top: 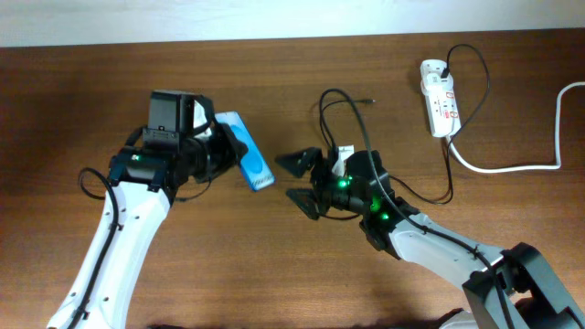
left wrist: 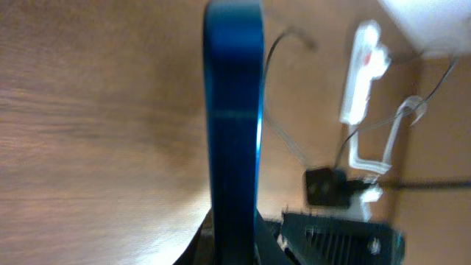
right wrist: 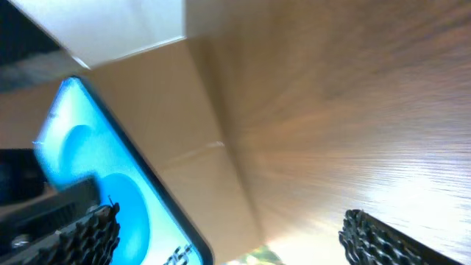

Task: Plug charger to phone and switch on socket
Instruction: 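Release the phone from the right gripper and pull it back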

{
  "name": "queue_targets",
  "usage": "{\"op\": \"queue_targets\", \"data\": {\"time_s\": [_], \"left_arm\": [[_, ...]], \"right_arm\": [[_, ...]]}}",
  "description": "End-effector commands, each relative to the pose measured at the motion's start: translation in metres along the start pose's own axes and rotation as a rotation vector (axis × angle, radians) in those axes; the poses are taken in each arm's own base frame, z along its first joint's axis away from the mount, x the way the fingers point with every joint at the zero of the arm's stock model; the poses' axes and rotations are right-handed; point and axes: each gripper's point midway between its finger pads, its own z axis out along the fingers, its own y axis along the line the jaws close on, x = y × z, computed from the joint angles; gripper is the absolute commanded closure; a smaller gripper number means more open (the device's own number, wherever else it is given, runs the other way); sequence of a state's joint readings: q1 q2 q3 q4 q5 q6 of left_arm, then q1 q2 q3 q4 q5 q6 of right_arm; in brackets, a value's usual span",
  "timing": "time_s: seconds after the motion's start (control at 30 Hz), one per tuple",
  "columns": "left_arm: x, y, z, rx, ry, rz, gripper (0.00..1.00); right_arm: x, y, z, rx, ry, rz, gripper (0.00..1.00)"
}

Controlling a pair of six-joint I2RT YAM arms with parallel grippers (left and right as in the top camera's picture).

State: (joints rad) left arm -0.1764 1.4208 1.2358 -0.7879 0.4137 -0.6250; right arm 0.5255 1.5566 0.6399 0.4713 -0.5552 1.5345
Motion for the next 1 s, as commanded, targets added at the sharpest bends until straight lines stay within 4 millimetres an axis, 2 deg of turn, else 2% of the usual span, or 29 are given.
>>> {"op": "queue_targets", "data": {"time_s": [0.0,0.03,0.1,0.2,0.3,0.37,0.47,0.57,0.7,0.83,0.97], "left_arm": [[0.013,0.009,-0.002,-0.027,0.061,0.207,1.00],[0.021,0.014,-0.003,-0.044,0.094,0.201,1.00],[0.031,0.020,-0.004,-0.065,0.136,0.202,1.00],[0.040,0.025,-0.006,-0.084,0.173,0.192,1.00],[0.047,0.025,-0.008,-0.074,0.203,0.180,1.00],[0.050,0.019,-0.009,-0.036,0.218,0.175,1.00],[0.051,0.010,-0.016,0.028,0.224,0.159,1.00],[0.050,0.010,-0.020,0.035,0.216,0.152,1.00],[0.061,0.001,-0.023,0.096,0.266,0.131,1.00],[0.064,-0.004,-0.025,0.120,0.282,0.089,1.00],[0.061,0.000,-0.023,0.093,0.267,0.095,1.00]], "right_arm": [[0.003,-0.029,-0.002,0.117,0.021,-0.225,0.02],[0.004,-0.041,-0.004,0.160,0.031,-0.255,0.02],[0.006,-0.049,-0.005,0.190,0.046,-0.302,0.02],[0.008,-0.053,-0.009,0.214,0.057,-0.336,0.02],[0.012,-0.056,-0.023,0.261,0.056,-0.392,0.02],[0.009,-0.062,-0.040,0.332,0.016,-0.413,0.02],[-0.002,-0.069,-0.083,0.502,-0.107,-0.444,0.02],[-0.005,-0.060,-0.124,0.603,-0.217,-0.458,0.02],[-0.001,-0.046,-0.158,0.633,-0.301,-0.479,0.02],[0.003,-0.037,-0.169,0.598,-0.328,-0.496,0.02],[0.001,-0.041,-0.167,0.616,-0.322,-0.489,0.02]]}}
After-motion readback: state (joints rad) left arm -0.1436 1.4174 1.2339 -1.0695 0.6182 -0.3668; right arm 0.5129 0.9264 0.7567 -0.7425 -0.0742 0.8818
